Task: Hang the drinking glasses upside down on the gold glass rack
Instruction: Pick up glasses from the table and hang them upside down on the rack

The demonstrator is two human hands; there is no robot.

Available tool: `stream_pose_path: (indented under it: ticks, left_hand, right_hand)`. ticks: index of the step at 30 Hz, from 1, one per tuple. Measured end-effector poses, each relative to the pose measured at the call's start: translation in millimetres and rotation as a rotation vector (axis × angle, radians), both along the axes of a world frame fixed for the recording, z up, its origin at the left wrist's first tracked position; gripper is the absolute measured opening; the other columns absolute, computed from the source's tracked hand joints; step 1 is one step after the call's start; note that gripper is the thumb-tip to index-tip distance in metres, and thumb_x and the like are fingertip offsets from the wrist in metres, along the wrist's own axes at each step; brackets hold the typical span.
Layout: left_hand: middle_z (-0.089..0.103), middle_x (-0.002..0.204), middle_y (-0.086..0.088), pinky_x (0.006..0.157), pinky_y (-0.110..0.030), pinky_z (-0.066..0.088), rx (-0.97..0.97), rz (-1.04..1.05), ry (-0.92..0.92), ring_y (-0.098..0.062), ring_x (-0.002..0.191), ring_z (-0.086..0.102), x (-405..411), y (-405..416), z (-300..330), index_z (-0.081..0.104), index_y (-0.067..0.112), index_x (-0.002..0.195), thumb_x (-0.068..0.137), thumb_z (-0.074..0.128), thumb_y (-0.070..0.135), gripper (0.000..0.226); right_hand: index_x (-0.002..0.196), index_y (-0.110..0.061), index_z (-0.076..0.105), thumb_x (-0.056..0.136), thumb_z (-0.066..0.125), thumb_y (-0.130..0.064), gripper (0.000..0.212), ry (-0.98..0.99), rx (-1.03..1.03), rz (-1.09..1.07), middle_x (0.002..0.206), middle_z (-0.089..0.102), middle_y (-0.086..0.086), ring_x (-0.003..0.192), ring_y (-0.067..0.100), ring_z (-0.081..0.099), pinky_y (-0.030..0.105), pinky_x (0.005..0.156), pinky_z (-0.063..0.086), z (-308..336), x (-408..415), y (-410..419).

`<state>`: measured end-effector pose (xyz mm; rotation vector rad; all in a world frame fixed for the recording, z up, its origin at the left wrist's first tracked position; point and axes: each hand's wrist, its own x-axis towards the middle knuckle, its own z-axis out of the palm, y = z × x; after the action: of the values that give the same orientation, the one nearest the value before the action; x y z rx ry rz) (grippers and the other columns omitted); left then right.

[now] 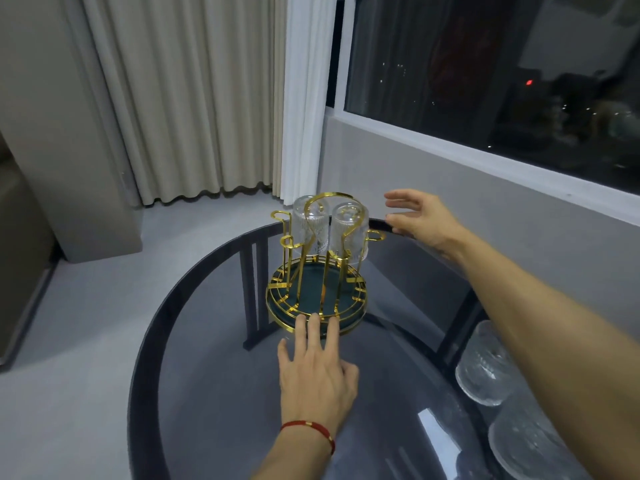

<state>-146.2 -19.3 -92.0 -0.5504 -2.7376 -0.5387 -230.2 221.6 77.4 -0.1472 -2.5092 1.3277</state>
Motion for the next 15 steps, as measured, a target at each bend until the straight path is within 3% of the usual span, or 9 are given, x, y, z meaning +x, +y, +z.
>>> stream_pose_path:
  ticks: [2, 4, 7, 9, 12, 15]
  left_hand:
    - [0.047, 0.151, -0.012, 0.108, -0.059, 0.039, 0.006, -0.004, 0.004, -0.033, 0.146, 0.033, 1.2, -0.9, 3.2, 0.047, 0.019, 0.145, 0.080, 0.053, 0.033, 0.067]
    - [0.043, 0.151, -0.011, 0.109, -0.058, 0.037, 0.007, -0.001, 0.002, -0.032, 0.146, 0.029, 2.7, -2.4, 6.4, 0.044, 0.019, 0.146, 0.080, 0.052, 0.032, 0.067]
    - [0.041, 0.152, -0.012, 0.110, -0.057, 0.033, 0.011, -0.022, -0.012, -0.032, 0.147, 0.025, 5.6, -3.2, 6.9, 0.041, 0.018, 0.147, 0.083, 0.054, 0.030, 0.067]
    - [0.039, 0.153, -0.013, 0.111, -0.059, 0.031, 0.000, -0.035, -0.020, -0.032, 0.147, 0.024, 8.5, -4.4, 5.9, 0.040, 0.017, 0.149, 0.085, 0.055, 0.032, 0.067]
    - [0.034, 0.158, -0.011, 0.113, -0.066, 0.021, -0.068, -0.074, -0.038, -0.031, 0.147, 0.023, 18.4, -1.9, 6.9, 0.040, 0.024, 0.149, 0.085, 0.056, 0.051, 0.072]
    - [0.031, 0.159, -0.006, 0.114, -0.068, 0.017, -0.052, -0.217, -0.036, -0.029, 0.147, 0.023, 45.0, 14.9, 13.5, 0.041, 0.030, 0.148, 0.083, 0.059, 0.059, 0.074]
  right_hand:
    - [0.144, -0.015, 0.059, 0.098, 0.069, -0.006, 0.049, 0.046, 0.000, -0.061, 0.143, 0.064, 0.009, 0.119, 0.028, 0.070, 0.044, 0.098, 0.061, -1.8, 26.0, 3.2]
    - [0.154, -0.019, 0.047, 0.098, 0.068, -0.008, 0.061, 0.076, -0.005, -0.101, 0.145, 0.060, 0.006, 0.114, 0.026, 0.072, 0.044, 0.093, 0.063, -5.0, 60.0, 2.3]
    - [0.161, -0.038, 0.025, 0.097, 0.067, -0.019, 0.079, 0.113, 0.053, -0.180, 0.148, 0.051, -0.003, 0.104, 0.017, 0.074, 0.038, 0.087, 0.064, -12.5, 124.5, -2.6]
    - [0.159, -0.046, 0.022, 0.096, 0.065, -0.023, 0.079, 0.153, 0.111, -0.221, 0.148, 0.051, -0.006, 0.101, 0.012, 0.075, 0.037, 0.089, 0.062, -21.4, 171.7, -6.2]
    - [0.157, -0.041, 0.027, 0.096, 0.062, -0.017, 0.075, 0.205, 0.164, -0.277, 0.141, 0.057, -0.007, 0.099, 0.012, 0.074, 0.038, 0.090, 0.062, -36.8, 234.2, -8.8]
    - [0.160, -0.029, 0.031, 0.095, 0.061, -0.005, 0.075, 0.185, 0.358, -0.267, 0.135, 0.060, -0.004, 0.101, 0.011, 0.068, 0.036, 0.093, 0.058, -57.6, 281.1, -7.0]
